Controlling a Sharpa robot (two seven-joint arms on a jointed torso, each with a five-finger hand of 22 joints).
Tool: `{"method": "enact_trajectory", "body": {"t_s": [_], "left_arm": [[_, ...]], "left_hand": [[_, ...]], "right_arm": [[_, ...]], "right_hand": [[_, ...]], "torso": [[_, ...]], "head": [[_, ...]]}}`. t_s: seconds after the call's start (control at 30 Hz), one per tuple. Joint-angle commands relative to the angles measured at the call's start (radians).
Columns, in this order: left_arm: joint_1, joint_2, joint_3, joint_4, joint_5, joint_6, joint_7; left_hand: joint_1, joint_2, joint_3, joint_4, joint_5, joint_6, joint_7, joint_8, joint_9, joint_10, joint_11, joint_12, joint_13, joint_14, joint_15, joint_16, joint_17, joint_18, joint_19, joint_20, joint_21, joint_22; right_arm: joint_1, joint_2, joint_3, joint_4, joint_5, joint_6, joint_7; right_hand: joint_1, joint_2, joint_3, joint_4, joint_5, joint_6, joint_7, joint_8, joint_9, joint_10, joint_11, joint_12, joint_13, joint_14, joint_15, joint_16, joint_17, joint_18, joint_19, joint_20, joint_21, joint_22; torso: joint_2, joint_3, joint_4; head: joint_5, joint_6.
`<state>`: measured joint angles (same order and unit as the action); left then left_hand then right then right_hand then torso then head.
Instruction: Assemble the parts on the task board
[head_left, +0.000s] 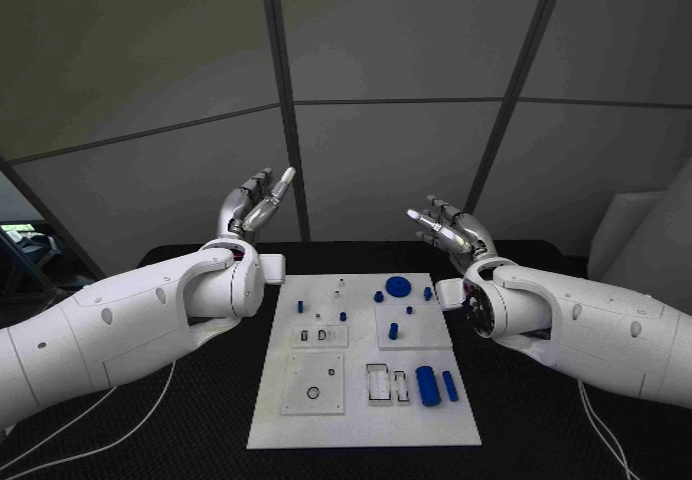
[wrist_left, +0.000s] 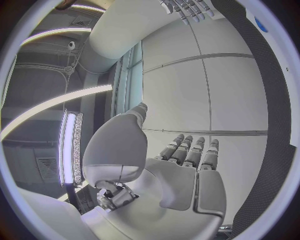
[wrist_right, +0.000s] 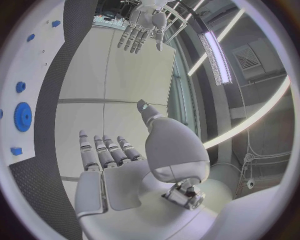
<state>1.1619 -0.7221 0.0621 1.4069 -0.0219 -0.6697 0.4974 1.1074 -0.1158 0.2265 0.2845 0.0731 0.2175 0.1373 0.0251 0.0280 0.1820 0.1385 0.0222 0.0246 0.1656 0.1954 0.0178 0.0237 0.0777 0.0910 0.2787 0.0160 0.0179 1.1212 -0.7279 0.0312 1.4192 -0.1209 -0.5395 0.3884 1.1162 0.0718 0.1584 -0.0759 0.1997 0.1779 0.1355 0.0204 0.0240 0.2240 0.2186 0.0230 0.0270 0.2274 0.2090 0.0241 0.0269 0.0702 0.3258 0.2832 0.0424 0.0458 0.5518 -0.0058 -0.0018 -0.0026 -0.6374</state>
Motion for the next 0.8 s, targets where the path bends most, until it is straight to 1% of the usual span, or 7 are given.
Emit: {"method": "enact_trajectory", "body": {"t_s": [0.03, 0.1, 0.23, 0.3, 0.43, 0.6, 0.8], "left_arm": [[0.001, 0.001, 0.000, -0.001, -0.025, 0.044, 0.017], [0.001, 0.001, 0.000, -0.001, -0.025, 0.044, 0.017], [0.001, 0.001, 0.000, -0.001, -0.025, 0.044, 0.017], [0.001, -0.030, 0.000, 0.007, -0.025, 0.091, -0.009], [0.001, -0.047, 0.000, 0.017, -0.025, 0.109, -0.007], [0.000, -0.078, 0.000, 0.048, -0.042, 0.136, -0.009], [-0.003, -0.114, 0.000, 0.117, -0.099, 0.174, -0.013]], "left_hand": [[0.026, -0.003, 0.003, 0.011, 0.006, 0.011, 0.037, 0.004, 0.002, 0.011, 0.003, 0.003, 0.002, 0.004, 0.010, 0.007, 0.001, 0.019, 0.001, 0.011, 0.005, 0.002], [0.026, -0.003, 0.003, 0.010, 0.006, 0.013, 0.042, 0.005, 0.002, 0.015, 0.007, 0.004, 0.002, 0.008, 0.012, 0.008, 0.002, 0.022, 0.001, 0.011, 0.005, 0.002], [0.034, 0.013, 0.004, 0.007, 0.003, 0.041, 0.075, 0.009, 0.005, 0.057, 0.045, 0.009, 0.006, 0.068, 0.031, 0.019, 0.009, 0.048, 0.026, 0.014, 0.015, 0.008], [0.054, 0.013, 0.003, 0.004, 0.003, 0.073, 0.085, 0.014, 0.009, 0.092, 0.057, 0.014, 0.009, 0.142, 0.037, 0.036, 0.018, 0.052, 0.063, 0.015, 0.029, 0.016], [0.126, 0.026, 0.009, -0.019, -0.001, 0.270, 0.109, 0.056, 0.030, 0.359, 0.105, 0.064, 0.033, 0.496, 0.026, 0.129, 0.054, 0.065, 0.385, 0.011, 0.162, 0.084], [0.170, 0.046, 0.001, -0.061, -0.005, 0.610, 0.106, 0.146, 0.066, 0.697, 0.061, 0.154, 0.058, 0.789, -0.041, 0.232, 0.099, 0.105, 0.686, -0.013, 0.312, 0.141], [0.220, 0.061, -0.008, -0.109, -0.005, 0.689, 0.075, 0.156, 0.059, 0.810, 0.024, 0.165, 0.056, 0.920, -0.083, 0.257, 0.138, 0.108, 0.793, -0.052, 0.361, 0.154]], "right_arm": [[0.010, 0.007, 0.004, -0.021, -0.103, 0.166, -0.079], [0.015, 0.011, 0.006, -0.030, -0.115, 0.188, -0.090], [0.018, 0.013, 0.007, -0.037, -0.124, 0.203, -0.097], [0.018, -0.002, 0.008, -0.058, -0.365, 0.142, -0.055], [0.021, -0.007, 0.008, -0.069, -0.518, 0.139, -0.080], [0.040, -0.011, 0.009, -0.069, -0.809, 0.178, -0.179], [0.066, -0.018, 0.009, -0.055, -1.062, 0.219, -0.267]], "right_hand": [[0.082, 0.009, 0.017, -0.028, 0.011, 0.068, 0.146, 0.013, 0.008, 0.102, 0.033, 0.019, 0.011, 0.114, 0.027, 0.020, 0.011, 0.020, 0.100, 0.009, 0.039, 0.019], [0.115, 0.011, 0.025, -0.048, 0.006, 0.178, 0.154, 0.036, 0.022, 0.267, 0.045, 0.054, 0.027, 0.282, 0.033, 0.055, 0.027, 0.044, 0.207, 0.006, 0.077, 0.039], [0.170, 0.002, 0.037, -0.085, 0.003, 0.428, 0.134, 0.090, 0.048, 0.587, 0.012, 0.122, 0.047, 0.591, -0.005, 0.117, 0.045, 0.086, 0.367, 0.005, 0.150, 0.068], [0.186, -0.002, 0.045, -0.097, 0.006, 0.505, 0.123, 0.104, 0.053, 0.629, -0.001, 0.128, 0.044, 0.633, -0.019, 0.122, 0.043, 0.100, 0.397, 0.004, 0.166, 0.071], [0.199, -0.018, 0.079, -0.120, 0.013, 0.682, 0.099, 0.118, 0.053, 0.747, -0.032, 0.125, 0.035, 0.759, -0.057, 0.133, 0.039, 0.114, 0.488, -0.015, 0.217, 0.085], [0.189, -0.034, 0.133, -0.125, 0.006, 0.737, 0.090, 0.096, 0.043, 0.830, -0.050, 0.094, 0.034, 0.861, -0.087, 0.129, 0.040, 0.113, 0.548, -0.048, 0.264, 0.100], [0.180, -0.063, 0.163, -0.123, 0.001, 0.788, 0.072, 0.083, 0.043, 0.901, -0.076, 0.071, 0.036, 0.981, -0.121, 0.144, 0.050, 0.114, 0.613, -0.085, 0.337, 0.134]], "torso": [[0.000, -0.0001, -0.0002], [0.000, -0.0001, -0.0002], [0.000, -0.0001, -0.0002], [0.004, 0.0007, -0.0015], [0.015, 0.0015, -0.0032], [0.039, 0.0067, -0.0020], [0.070, 0.0035, 0.0071]], "head": [[0.000, 0.000], [0.000, 0.000], [0.000, 0.000], [0.002, -0.002], [0.004, -0.004], [0.005, 0.003], [-0.009, 0.014]]}}
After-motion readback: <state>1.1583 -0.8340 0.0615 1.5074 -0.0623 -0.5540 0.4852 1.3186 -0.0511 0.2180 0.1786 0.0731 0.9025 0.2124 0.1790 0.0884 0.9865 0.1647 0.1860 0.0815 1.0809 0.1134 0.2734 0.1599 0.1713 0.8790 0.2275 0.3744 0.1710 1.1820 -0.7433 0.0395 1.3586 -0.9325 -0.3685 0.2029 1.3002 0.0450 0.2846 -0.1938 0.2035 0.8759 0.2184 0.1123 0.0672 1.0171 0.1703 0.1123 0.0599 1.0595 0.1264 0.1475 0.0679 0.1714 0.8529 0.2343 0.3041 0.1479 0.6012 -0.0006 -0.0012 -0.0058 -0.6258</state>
